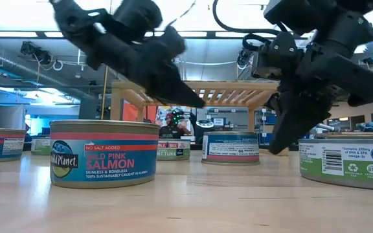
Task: Stack canned seafood by type on shelf
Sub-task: Put the blue-pink tuna can on the shelf
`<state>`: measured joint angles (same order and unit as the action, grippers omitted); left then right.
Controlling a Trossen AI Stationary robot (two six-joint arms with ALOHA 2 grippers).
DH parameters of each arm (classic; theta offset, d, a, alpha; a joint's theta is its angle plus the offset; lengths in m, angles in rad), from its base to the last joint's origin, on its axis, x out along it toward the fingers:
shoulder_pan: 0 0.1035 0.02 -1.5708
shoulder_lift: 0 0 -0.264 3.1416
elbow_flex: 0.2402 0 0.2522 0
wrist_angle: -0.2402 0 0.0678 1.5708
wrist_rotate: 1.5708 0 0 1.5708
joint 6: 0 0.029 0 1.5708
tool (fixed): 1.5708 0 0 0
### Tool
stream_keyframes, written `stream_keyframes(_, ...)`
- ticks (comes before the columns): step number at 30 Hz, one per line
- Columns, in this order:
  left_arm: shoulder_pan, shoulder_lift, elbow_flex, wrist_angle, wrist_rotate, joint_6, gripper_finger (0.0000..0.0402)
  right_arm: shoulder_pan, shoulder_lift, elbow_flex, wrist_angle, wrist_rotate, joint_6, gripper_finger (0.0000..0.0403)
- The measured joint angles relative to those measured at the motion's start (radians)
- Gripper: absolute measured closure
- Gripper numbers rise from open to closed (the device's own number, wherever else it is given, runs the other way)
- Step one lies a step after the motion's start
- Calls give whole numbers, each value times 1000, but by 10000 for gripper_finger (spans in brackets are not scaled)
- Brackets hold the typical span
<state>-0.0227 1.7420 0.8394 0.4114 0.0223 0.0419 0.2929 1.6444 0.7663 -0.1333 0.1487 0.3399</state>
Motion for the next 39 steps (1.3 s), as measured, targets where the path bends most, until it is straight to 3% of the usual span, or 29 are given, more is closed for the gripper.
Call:
stream_keyframes(6,0,119,125,-125,-19,38,383,-9,0,-47,87,54,2,401)
stream_keyframes(12,0,172,157,-135,-27,44,383,-8,0,-48,118,91,31,401)
stream_keyframes(27,2,174,156,-165,-31,53,383,-4,1,-48,178,167,32,401)
stream_keyframes(32,-10,116,148,-193,-27,52,383,7,-16,-47,185,189,31,400)
stream_keyframes(39,13,59,150,-195,-90,24,383,34,-10,-44,260,74,23,400)
